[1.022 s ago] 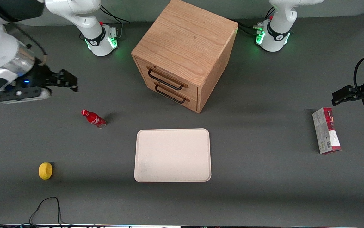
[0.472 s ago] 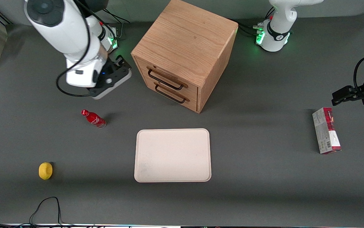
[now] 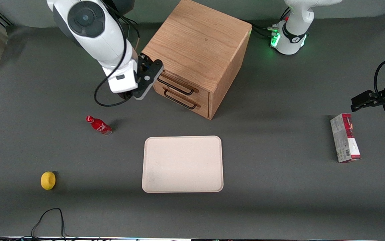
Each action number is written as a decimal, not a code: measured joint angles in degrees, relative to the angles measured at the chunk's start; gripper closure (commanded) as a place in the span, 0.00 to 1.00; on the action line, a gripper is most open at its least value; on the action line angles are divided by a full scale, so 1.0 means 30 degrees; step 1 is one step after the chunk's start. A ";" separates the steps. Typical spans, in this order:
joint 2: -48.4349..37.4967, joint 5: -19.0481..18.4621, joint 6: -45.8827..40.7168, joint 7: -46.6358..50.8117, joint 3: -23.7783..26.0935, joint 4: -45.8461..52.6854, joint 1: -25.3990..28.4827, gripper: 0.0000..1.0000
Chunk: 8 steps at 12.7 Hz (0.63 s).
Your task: Open upper drawer
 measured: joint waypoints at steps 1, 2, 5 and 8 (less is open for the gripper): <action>0.0426 0.0575 0.0000 -0.0480 0.0038 -0.0001 0.0000 0.00; 0.0833 0.1006 -0.0006 -0.0895 0.0040 0.0004 -0.0001 0.00; 0.2093 0.1305 -0.0015 -0.1301 0.0131 0.0020 0.0021 0.00; 0.3021 0.1339 0.0019 -0.1330 0.0225 0.0053 0.0515 0.00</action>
